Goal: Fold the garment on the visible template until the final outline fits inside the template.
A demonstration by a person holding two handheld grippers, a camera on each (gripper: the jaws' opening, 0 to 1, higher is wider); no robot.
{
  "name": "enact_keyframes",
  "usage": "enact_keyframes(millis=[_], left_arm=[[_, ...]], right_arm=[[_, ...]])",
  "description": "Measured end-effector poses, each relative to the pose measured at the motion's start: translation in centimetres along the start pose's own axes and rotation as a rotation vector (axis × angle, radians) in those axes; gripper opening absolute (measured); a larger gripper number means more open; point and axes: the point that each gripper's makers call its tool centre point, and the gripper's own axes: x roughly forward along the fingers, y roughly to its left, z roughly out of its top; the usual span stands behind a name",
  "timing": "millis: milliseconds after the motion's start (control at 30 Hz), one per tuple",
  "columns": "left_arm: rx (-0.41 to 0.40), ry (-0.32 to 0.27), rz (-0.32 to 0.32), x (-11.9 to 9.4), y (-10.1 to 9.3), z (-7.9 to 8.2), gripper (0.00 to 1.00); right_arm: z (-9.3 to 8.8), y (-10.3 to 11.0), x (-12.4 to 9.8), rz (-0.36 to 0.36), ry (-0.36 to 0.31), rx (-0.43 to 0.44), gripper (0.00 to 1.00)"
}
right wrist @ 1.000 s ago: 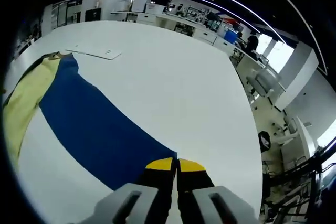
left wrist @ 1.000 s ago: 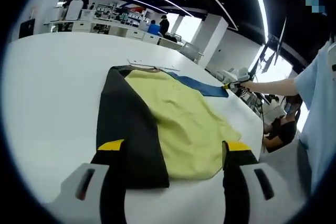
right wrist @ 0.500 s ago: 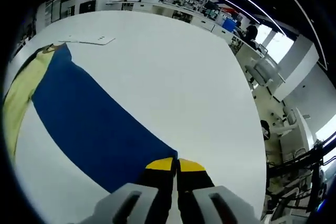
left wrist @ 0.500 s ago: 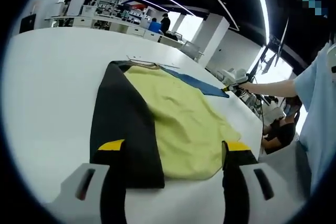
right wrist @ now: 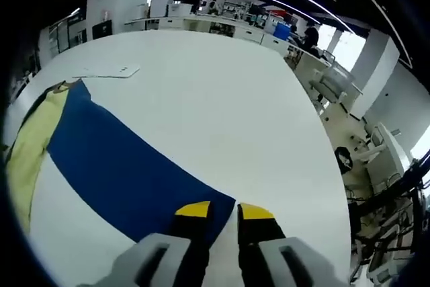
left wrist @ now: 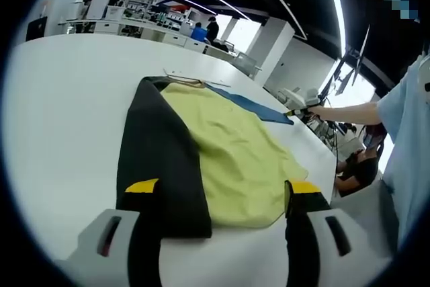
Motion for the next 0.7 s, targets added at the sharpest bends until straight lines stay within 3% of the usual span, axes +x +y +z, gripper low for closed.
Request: enact_keyframes(millis=[167, 233, 367, 567, 700], left_arm=[[0.003, -0.007, -0.004, 0.0, -0.2, 0.1, 0.72], [0.004, -0.01, -0.008, 0.0, -0.4, 0.2, 0.72], [0.011, -0.016, -0.012, -0.1, -0.6, 0.4, 0.72], [0.017, -0.027, -0.014, -0.4, -0.9, 0.6, 0.72], [0.021, -0.03, -0.013, -0.7, -0.9, 0.6, 0.72]], right_arm=[[0.9, 0.3, -1.2, 0.028, -0.063, -0.005, 0.24], [1.4, 1.2, -1.6, 0.072, -0.094, -0.004, 0.3], [2.1, 2.9, -2.7, 0.147, -0.132, -0.025, 0.48], [2.0, 5.7, -3.6, 0.252, -0.129, -0.075, 0.8], [2.2, 7.1, -4.6, 0.287, -0.143, -0.098, 0.92]])
